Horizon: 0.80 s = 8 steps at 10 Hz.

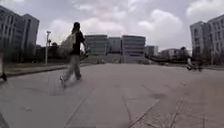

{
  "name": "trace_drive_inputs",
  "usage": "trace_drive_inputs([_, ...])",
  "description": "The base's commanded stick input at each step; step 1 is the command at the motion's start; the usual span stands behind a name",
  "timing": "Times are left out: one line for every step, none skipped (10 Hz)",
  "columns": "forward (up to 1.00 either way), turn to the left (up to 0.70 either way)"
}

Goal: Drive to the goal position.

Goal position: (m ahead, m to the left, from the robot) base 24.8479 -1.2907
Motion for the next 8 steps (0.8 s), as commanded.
trace_drive_inputs([0.0, 0.0])
trace_drive_inputs([0.0, 0.0])
trace_drive_inputs([0.0, 0.0])
trace_drive_inputs([0.0, 0.0])
trace_drive_inputs([0.0, 0.0])
trace_drive_inputs([0.0, 0.0])
trace_drive_inputs([0.0, 0.0])
trace_drive_inputs([0.0, 0.0])
